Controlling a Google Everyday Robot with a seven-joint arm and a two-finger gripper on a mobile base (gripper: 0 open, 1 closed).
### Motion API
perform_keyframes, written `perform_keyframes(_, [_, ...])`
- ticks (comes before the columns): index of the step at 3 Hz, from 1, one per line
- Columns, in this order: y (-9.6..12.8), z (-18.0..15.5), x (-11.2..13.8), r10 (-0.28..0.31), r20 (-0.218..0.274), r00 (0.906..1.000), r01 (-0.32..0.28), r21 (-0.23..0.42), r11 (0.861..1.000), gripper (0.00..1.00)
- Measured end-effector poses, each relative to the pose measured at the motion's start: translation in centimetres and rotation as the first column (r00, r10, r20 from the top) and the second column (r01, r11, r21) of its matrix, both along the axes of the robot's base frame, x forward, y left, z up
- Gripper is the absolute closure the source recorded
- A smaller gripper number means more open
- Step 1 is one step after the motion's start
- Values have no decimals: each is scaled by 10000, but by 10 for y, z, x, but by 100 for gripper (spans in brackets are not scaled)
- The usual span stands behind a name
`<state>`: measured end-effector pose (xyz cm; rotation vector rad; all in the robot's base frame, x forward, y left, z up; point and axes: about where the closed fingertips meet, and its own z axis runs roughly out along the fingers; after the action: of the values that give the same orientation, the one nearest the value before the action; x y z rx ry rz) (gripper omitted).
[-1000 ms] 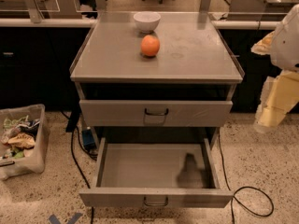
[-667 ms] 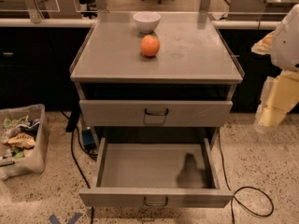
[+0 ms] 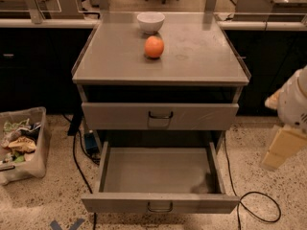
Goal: Close middle drawer
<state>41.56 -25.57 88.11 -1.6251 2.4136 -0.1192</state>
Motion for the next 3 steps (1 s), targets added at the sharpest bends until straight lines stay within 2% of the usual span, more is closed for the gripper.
perform_keyframes(1, [-17, -52, -13, -595, -405, 9974, 588, -192, 9981, 42])
perform_keyframes(2, [-44, -94, -23, -1699, -1025, 9801, 1788, 848, 9802, 66])
perform_keyframes(3, [-31, -95, -24, -1677, -1195, 9786, 1830, 1308, 9744, 89])
